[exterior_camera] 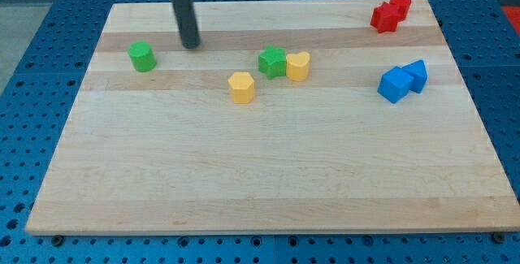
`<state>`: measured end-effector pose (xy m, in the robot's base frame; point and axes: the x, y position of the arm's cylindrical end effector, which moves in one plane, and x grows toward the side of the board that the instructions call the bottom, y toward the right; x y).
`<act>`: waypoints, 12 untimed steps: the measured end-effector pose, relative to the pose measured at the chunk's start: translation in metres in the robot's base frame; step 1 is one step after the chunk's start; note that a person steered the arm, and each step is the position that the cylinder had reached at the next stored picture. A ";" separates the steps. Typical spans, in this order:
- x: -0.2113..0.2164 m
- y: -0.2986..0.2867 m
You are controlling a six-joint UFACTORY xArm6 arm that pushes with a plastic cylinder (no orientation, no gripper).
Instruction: Push the green circle into the green star
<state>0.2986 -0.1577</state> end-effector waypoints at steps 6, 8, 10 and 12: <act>0.035 -0.014; 0.046 0.006; 0.086 -0.016; 0.081 0.029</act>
<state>0.3793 -0.1288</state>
